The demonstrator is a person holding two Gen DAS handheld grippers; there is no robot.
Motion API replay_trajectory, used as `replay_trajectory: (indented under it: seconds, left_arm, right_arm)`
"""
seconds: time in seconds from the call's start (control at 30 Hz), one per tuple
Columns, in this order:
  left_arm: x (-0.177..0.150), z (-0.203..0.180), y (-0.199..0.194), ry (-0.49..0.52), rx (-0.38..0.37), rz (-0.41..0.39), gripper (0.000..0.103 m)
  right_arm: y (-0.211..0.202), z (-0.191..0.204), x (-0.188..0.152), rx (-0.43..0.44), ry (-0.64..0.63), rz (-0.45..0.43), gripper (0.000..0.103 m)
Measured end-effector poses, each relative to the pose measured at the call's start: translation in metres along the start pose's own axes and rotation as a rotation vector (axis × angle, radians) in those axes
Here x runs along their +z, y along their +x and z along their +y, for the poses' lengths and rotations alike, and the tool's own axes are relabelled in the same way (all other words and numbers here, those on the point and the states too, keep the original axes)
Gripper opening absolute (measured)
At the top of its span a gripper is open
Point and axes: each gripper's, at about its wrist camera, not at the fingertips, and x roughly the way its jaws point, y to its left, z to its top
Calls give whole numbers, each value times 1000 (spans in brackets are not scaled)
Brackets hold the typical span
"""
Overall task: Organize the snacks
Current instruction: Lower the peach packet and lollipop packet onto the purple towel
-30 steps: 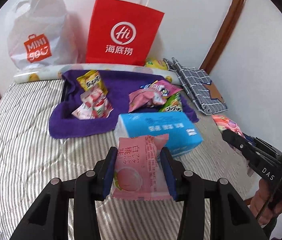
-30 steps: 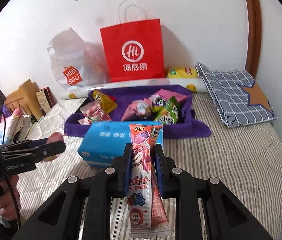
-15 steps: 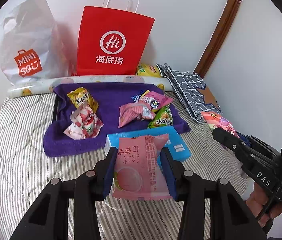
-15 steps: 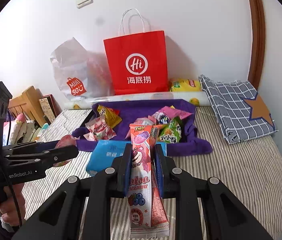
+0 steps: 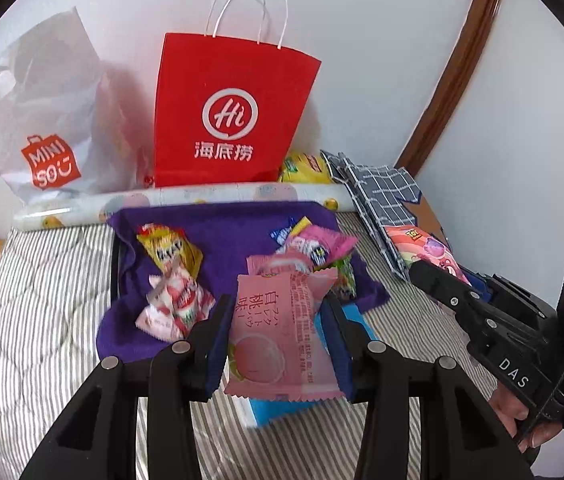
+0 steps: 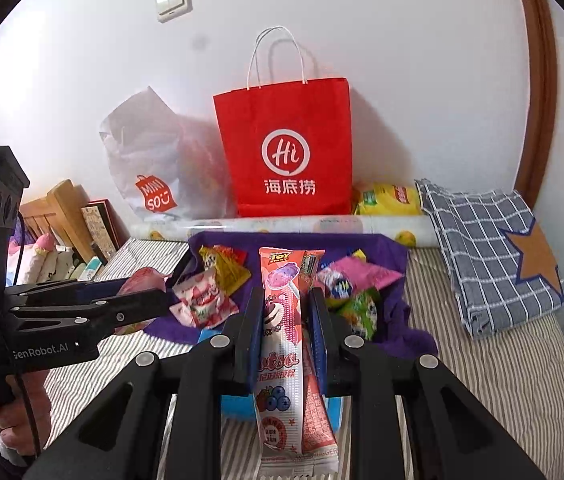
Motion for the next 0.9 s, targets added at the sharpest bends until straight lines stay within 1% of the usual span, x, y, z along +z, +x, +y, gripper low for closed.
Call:
replay_trajectory:
  seconds: [0.3, 0.63, 0.8, 0.9]
  left_arm:
    - [37, 12, 19, 7, 35, -17, 42]
    - [69, 36, 50, -34, 39, -17, 42]
    - [81, 51, 67, -55, 28, -14, 42]
    - [81, 62, 81, -66, 25, 0, 42]
  right_arm:
    - [29, -8, 33, 9, 9, -11, 22]
    - [72, -23, 59, 10, 31, 17, 22]
    - [97, -32, 63, 69, 84, 52, 22]
    - [115, -37, 58, 101, 107, 69, 22]
